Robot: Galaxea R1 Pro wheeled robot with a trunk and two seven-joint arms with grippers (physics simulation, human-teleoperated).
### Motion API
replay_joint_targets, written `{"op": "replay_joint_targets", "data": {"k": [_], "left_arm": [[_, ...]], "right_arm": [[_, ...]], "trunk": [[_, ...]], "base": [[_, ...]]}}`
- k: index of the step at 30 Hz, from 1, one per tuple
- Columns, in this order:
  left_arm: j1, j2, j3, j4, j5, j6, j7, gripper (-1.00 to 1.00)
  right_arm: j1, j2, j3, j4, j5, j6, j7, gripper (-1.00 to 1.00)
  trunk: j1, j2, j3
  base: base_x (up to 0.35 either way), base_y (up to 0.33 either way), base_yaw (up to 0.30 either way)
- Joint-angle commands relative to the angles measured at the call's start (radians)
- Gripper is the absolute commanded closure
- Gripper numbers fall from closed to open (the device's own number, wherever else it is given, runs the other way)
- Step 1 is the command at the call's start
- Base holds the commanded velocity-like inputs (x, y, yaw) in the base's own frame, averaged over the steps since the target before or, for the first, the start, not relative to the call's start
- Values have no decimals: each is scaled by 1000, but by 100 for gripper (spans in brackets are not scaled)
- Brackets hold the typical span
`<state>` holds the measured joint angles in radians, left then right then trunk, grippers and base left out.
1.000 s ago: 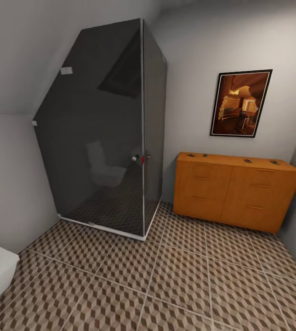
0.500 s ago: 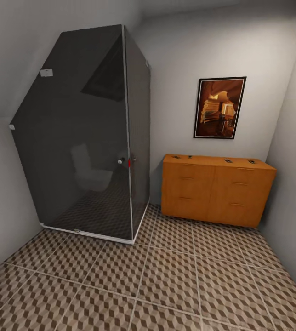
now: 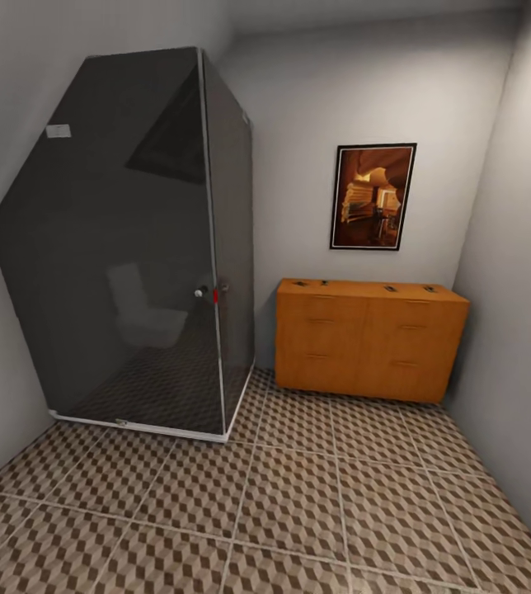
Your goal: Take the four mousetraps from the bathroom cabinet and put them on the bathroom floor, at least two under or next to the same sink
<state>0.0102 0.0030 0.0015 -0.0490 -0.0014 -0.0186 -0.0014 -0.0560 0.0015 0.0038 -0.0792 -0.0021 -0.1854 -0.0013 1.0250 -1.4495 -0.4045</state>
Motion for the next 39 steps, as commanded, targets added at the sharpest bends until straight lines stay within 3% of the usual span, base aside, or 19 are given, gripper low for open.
{"op": "replay_joint_targets", "data": {"k": [1, 39], "left_arm": [[1, 0, 0, -2, 0, -1, 0, -100], [1, 1, 0, -2, 0, -1, 0, -100]], "right_arm": [[-1, 0, 0, 1, 0, -3, 0, -100], [-1, -3, -1, 1, -1, -3, 1, -100]], "trunk": [[0, 0, -2], [0, 0, -42]], "base": [[0, 0, -122], [0, 0, -205]]}}
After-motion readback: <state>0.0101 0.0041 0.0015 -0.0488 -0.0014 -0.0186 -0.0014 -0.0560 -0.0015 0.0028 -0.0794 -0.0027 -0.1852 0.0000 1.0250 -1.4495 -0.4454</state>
